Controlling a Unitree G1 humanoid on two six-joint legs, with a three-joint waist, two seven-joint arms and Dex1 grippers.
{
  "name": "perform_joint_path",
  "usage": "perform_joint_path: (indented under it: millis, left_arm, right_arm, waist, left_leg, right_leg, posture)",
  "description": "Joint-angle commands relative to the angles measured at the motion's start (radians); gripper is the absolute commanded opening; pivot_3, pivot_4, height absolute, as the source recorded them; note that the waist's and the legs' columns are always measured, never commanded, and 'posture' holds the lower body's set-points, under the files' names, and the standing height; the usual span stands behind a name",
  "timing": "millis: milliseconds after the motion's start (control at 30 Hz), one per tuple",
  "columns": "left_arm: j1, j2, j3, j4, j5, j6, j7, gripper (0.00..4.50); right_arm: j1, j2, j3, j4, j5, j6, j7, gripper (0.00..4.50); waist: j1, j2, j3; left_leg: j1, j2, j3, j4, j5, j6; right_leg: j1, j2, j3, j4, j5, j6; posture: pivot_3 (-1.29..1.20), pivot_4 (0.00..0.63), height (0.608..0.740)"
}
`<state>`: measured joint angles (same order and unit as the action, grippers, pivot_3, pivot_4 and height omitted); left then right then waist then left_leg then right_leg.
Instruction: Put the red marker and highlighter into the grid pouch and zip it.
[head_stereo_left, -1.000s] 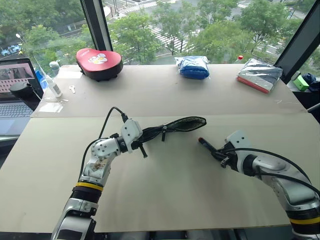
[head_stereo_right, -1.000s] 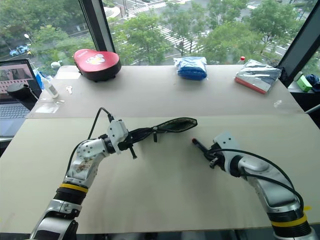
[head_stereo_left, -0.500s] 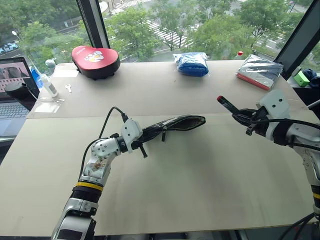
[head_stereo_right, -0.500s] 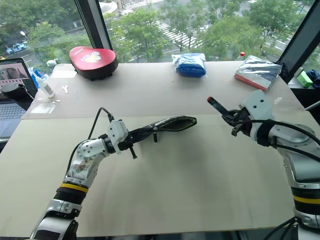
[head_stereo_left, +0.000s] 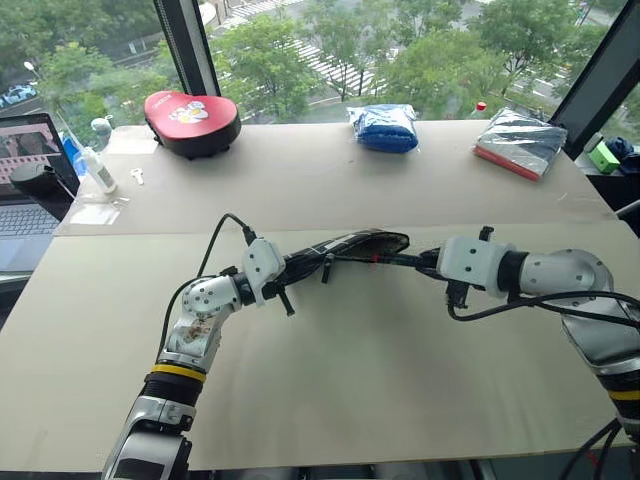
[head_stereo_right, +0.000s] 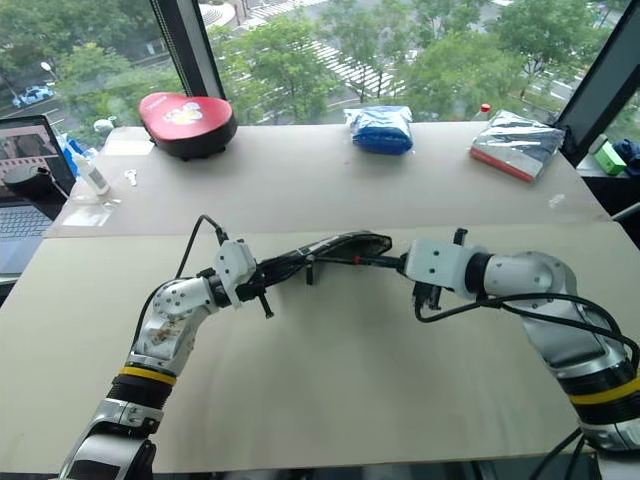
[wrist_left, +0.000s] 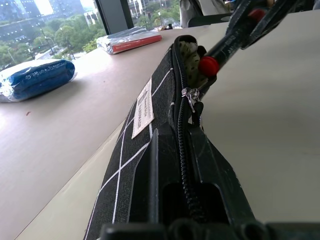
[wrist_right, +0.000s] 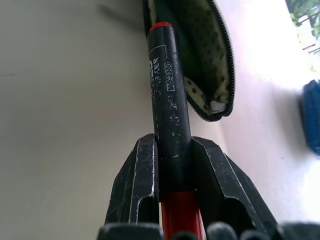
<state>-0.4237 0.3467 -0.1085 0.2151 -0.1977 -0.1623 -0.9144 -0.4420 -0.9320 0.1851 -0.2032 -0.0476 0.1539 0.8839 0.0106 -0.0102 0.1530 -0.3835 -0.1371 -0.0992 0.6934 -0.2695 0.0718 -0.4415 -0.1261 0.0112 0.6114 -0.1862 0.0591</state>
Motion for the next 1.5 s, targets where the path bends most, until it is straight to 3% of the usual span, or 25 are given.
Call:
perform_joint_path:
  millis: [33, 300, 700, 767, 800, 933, 1033, 1167, 1267, 1400, 1500]
  left_arm:
    - [-0.004, -0.001, -0.001, -0.037, -0.011, 0.004, 0.0, 0.0]
    - [-0.006, -0.002, -0.003, -0.036, -0.012, 0.007, -0.001, 0.0]
    - [-0.025, -0.01, -0.006, -0.021, -0.009, 0.002, -0.002, 0.0]
    - [-0.023, -0.01, -0.004, -0.023, -0.008, 0.002, 0.0, 0.0]
    - [-0.022, -0.009, -0.002, -0.024, -0.009, 0.002, 0.001, 0.0]
    - [-0.015, -0.005, 0.002, -0.029, -0.009, 0.002, 0.004, 0.0]
    - [-0.011, -0.005, 0.0, -0.034, -0.008, 0.002, 0.005, 0.0]
    - [-0.009, -0.007, -0.003, -0.035, -0.008, 0.003, 0.005, 0.0]
    - [-0.011, -0.007, -0.003, -0.033, -0.009, 0.003, 0.004, 0.0]
    - [-0.009, -0.004, -0.002, -0.032, -0.01, 0.002, 0.001, 0.0]
    - [-0.009, -0.001, -0.002, -0.029, -0.011, 0.001, -0.003, 0.0]
  right_arm:
    - [-0.062, 0.037, 0.001, 0.013, -0.019, -0.032, 0.006, 0.6]
    - [-0.133, 0.07, 0.076, 0.071, -0.118, -0.125, 0.036, 0.6]
    - [-0.314, 0.318, 0.212, 0.248, -0.271, -0.291, -0.037, 0.6]
    - [-0.303, 0.344, 0.192, 0.25, -0.233, -0.25, -0.014, 1.66]
    - [-0.297, 0.347, 0.183, 0.249, -0.219, -0.245, -0.003, 1.81]
    - [-0.305, 0.335, 0.153, 0.294, -0.252, -0.254, -0.055, 3.15]
    - [-0.303, 0.309, 0.121, 0.308, -0.224, -0.269, -0.042, 3.15]
    - [-0.297, 0.296, 0.032, 0.286, -0.12, -0.21, -0.02, 3.15]
    - [-0.232, 0.283, -0.149, 0.134, 0.193, 0.055, 0.081, 3.15]
    - [-0.072, 0.158, -0.342, -0.094, 0.614, 0.481, 0.227, 3.15]
    - [0.085, 0.096, -0.404, -0.202, 0.725, 0.603, 0.228, 3.15]
  waist:
    - [0.001, 0.0, 0.0]
    - [0.002, 0.0, 0.0]
    - [-0.003, 0.0, 0.0]
    - [-0.002, 0.0, 0.0]
    - [-0.002, 0.0, 0.0]
    - [-0.002, 0.0, 0.0]
    - [-0.002, 0.0, 0.0]
    - [-0.003, 0.0, 0.0]
    - [-0.002, 0.0, 0.0]
    - [0.007, 0.0, 0.0]
    - [0.009, 0.0, 0.0]
  left_leg:
    - [0.0, 0.0, 0.0, 0.0, 0.0, 0.0]
    - [-0.001, -0.001, 0.0, 0.0, 0.0, 0.0]
    - [-0.002, -0.001, 0.0, 0.0, 0.001, -0.001]
    - [-0.002, -0.001, 0.0, 0.0, 0.001, -0.001]
    - [-0.002, -0.001, 0.0, 0.0, 0.001, -0.001]
    - [-0.004, -0.001, 0.0, 0.001, 0.001, -0.001]
    - [-0.005, -0.001, 0.001, 0.0, 0.001, -0.001]
    - [-0.006, -0.001, 0.001, 0.0, 0.001, -0.002]
    - [-0.007, -0.001, 0.001, 0.0, 0.001, -0.002]
    - [-0.009, -0.001, -0.001, 0.001, 0.001, -0.001]
    - [-0.009, -0.001, -0.001, 0.0, 0.0, 0.0]
  right_leg:
    - [0.0, 0.0, 0.0, 0.0, 0.0, 0.0]
    - [-0.001, 0.0, 0.0, 0.0, 0.0, 0.0]
    - [-0.003, 0.001, 0.001, 0.001, 0.0, 0.0]
    - [-0.004, 0.001, 0.001, 0.002, 0.0, -0.001]
    - [-0.004, 0.001, 0.001, 0.002, 0.0, -0.001]
    - [-0.007, 0.001, 0.001, 0.002, 0.001, -0.001]
    - [-0.009, 0.001, 0.001, 0.003, 0.001, -0.001]
    - [-0.011, 0.001, 0.002, 0.005, 0.001, -0.001]
    - [-0.011, 0.001, 0.002, 0.005, 0.001, -0.001]
    - [-0.011, 0.0, 0.001, 0.003, 0.001, -0.001]
    - [-0.01, -0.001, 0.001, 0.001, 0.001, -0.001]
  posture:
    - [0.0, 0.15, 0.74]
    - [0.0, 0.15, 0.74]
    - [0.0, 0.15, 0.74]
    - [0.0, 0.15, 0.74]
    - [0.0, 0.15, 0.74]
    - [0.0, 0.15, 0.74]
    - [0.0, 0.15, 0.74]
    - [0.0, 0.15, 0.74]
    - [0.0, 0.15, 0.74]
    - [0.0, 0.15, 0.74]
    - [0.0, 0.15, 0.74]
